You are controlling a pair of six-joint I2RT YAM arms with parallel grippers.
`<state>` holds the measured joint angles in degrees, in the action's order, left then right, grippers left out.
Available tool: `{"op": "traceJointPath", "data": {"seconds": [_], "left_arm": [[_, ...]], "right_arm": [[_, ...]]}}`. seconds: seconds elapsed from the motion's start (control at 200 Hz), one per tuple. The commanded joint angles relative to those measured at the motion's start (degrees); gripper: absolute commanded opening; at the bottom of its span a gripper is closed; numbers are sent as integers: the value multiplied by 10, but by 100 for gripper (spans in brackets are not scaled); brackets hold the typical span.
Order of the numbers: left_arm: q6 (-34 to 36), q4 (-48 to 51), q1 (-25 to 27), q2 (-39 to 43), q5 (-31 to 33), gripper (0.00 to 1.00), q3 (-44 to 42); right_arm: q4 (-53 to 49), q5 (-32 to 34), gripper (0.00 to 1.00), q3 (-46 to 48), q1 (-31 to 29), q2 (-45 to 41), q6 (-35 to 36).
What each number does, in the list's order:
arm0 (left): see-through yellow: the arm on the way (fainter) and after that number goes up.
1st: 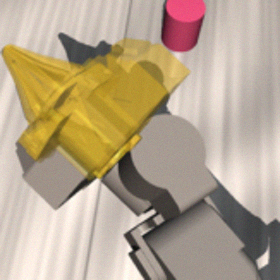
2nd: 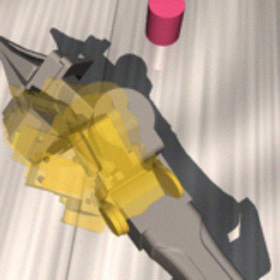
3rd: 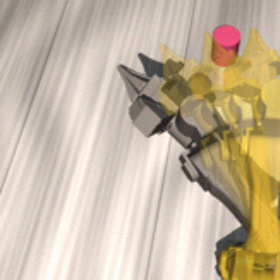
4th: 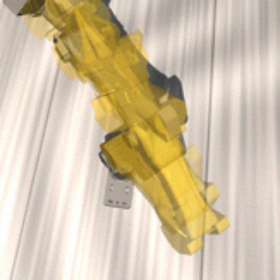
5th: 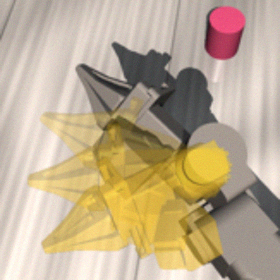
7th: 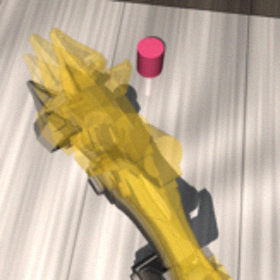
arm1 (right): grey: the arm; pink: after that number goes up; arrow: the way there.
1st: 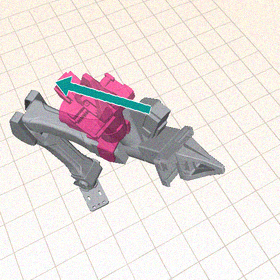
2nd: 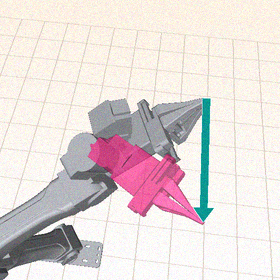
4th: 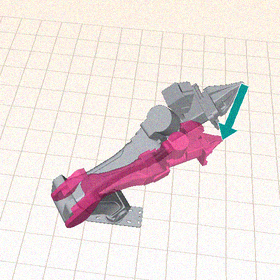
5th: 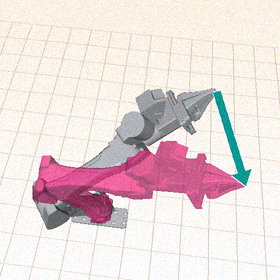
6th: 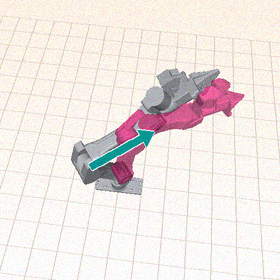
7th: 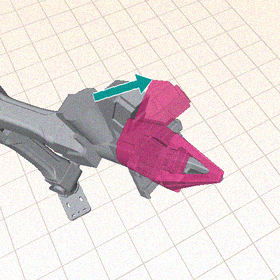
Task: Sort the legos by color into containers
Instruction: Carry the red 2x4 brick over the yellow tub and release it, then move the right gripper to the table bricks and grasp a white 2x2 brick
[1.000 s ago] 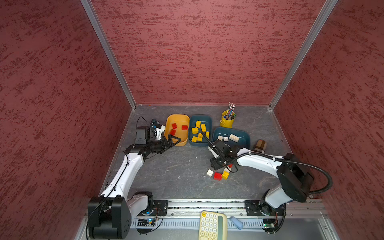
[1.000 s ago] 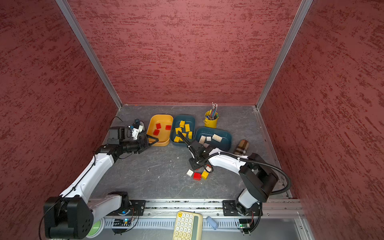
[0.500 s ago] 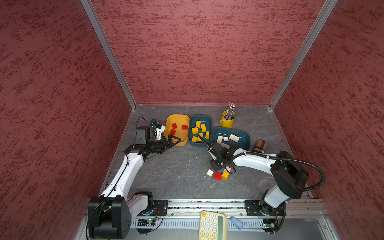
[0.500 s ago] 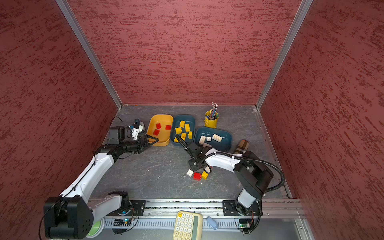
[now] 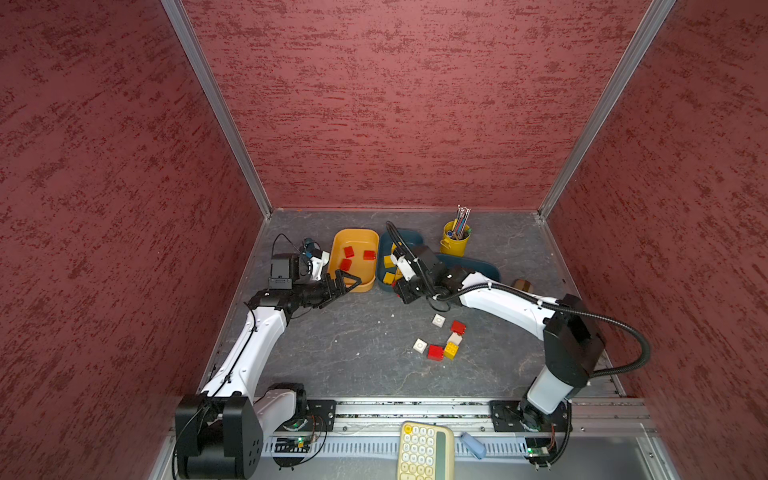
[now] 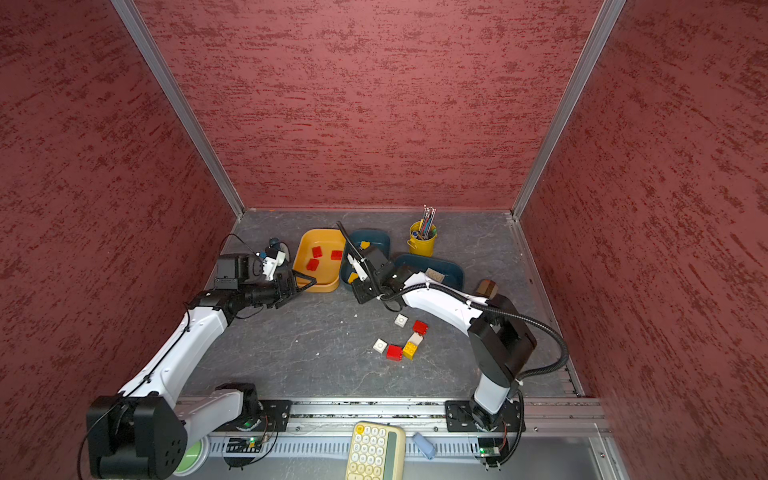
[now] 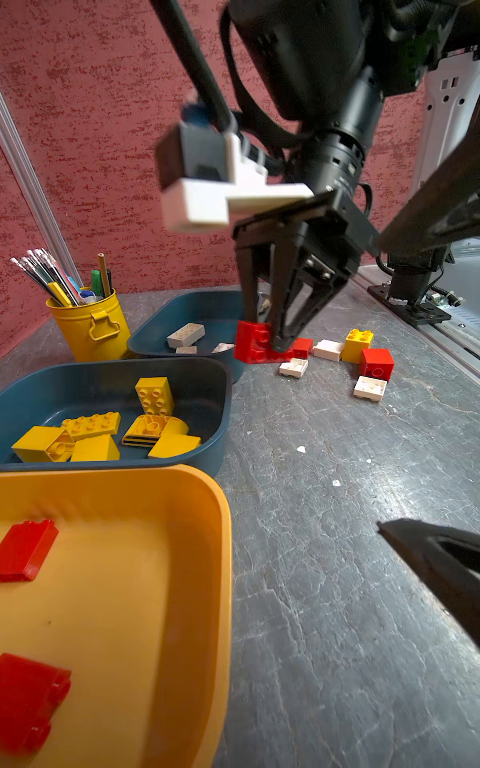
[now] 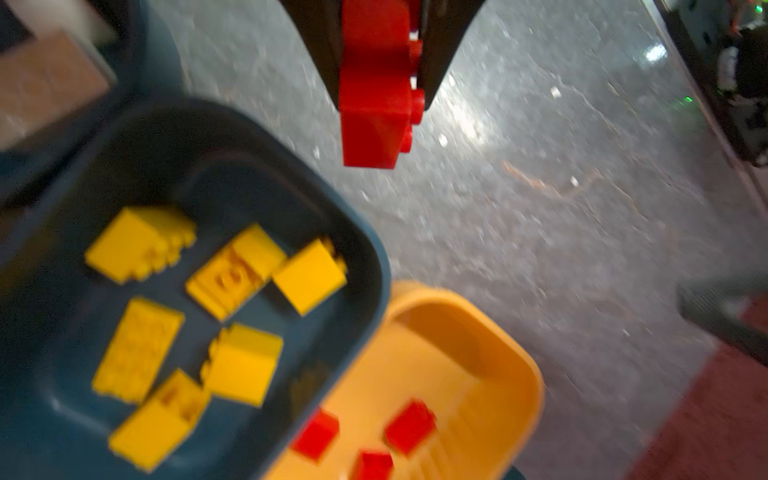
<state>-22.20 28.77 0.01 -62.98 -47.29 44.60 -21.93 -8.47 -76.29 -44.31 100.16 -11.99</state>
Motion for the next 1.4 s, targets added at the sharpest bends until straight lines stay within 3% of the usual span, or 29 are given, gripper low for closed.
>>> {"op": "traceJointPath", "data": {"seconds": [0.0, 0.22, 0.656, 0.721, 0.827, 0.897, 1.027, 1.207, 1.398], "left_arm": [[17, 15, -7, 17, 10, 99, 21], [27, 26, -21, 23, 13, 99, 23], [44, 43, -39, 14, 9, 99, 32], [40, 36, -39, 13, 9, 99, 29], [36, 28, -39, 10, 8, 99, 24], [36, 29, -40, 10, 7, 99, 23], [37, 28, -40, 13, 8, 99, 19], [30, 19, -40, 12, 4, 99, 13], [19, 9, -38, 4, -6, 99, 11]], "right_arm": [[80, -84, 16, -61, 11, 51, 9], [111, -115, 16, -209, 22, 190, 6], [130, -37, 19, -437, 39, 395, 35], [117, -24, 24, -472, 40, 419, 41], [86, -6, 50, -526, 41, 442, 53], [70, -5, 57, -536, 43, 437, 61], [58, -21, 61, -479, 46, 381, 77], [87, -54, 67, -259, 46, 219, 94], [47, -56, 72, -53, 46, 50, 97]]}}
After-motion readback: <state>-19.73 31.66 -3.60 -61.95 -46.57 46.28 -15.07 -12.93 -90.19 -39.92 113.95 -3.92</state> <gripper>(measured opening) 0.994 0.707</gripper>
